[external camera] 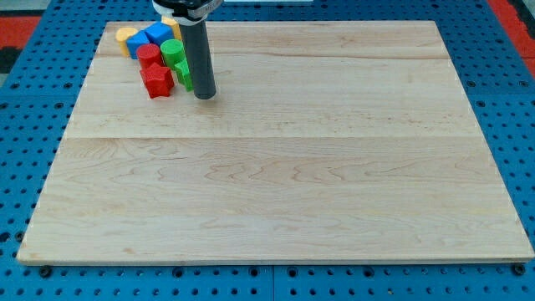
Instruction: Move your arm to the left of the red circle
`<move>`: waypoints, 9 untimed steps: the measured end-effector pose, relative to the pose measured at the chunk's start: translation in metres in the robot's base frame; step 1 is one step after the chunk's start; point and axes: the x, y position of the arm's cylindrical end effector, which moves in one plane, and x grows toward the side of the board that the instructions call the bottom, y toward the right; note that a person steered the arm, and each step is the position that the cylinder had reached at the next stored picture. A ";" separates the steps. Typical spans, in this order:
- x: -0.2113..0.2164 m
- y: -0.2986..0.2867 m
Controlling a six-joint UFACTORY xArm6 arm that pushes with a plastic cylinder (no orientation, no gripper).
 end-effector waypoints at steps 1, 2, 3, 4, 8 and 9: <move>0.067 -0.027; 0.066 -0.044; 0.066 -0.044; 0.066 -0.044; 0.065 -0.126; 0.056 -0.149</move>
